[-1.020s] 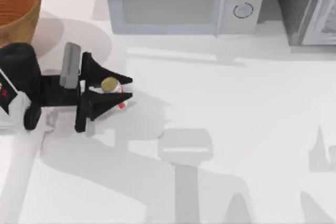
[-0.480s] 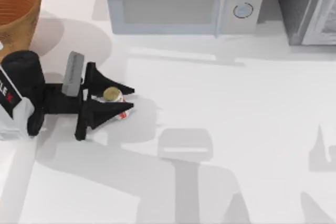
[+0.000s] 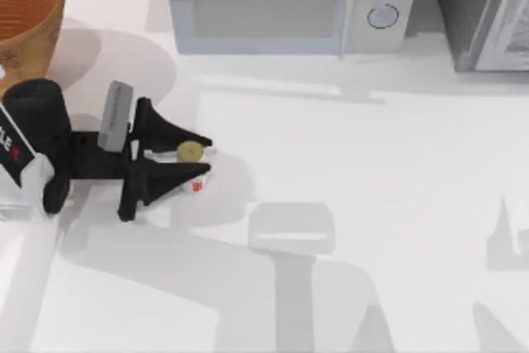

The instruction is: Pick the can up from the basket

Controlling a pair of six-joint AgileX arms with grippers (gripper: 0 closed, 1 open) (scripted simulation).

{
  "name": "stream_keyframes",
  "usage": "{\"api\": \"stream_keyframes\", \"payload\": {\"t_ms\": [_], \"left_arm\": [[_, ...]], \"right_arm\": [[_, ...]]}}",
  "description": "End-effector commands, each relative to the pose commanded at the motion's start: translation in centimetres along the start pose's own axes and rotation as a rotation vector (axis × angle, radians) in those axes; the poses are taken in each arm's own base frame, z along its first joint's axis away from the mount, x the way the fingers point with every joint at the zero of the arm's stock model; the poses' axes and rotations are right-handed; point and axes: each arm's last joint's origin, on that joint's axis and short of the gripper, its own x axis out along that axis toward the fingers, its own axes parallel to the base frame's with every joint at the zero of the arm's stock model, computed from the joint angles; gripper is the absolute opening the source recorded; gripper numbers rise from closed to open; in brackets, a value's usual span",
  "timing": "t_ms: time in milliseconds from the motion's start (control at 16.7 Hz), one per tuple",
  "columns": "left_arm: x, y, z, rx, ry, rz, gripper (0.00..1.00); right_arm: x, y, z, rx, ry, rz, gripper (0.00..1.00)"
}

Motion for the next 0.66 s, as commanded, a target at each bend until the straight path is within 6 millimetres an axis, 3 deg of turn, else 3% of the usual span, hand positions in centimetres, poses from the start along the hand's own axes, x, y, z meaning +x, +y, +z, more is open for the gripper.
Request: {"api": "stream_keyframes", "payload": {"t_ms": [300,660], "left_arm": [[0.0,0.0,0.0,0.0,0.0,0.0,0.98],[0.0,0.0,0.0,0.0,0.0,0.0,1.0]], "right_arm": [[0.0,0.0,0.0,0.0,0.0,0.0,1.0],[0.0,0.0,0.0,0.0,0.0,0.0,1.0]]}}
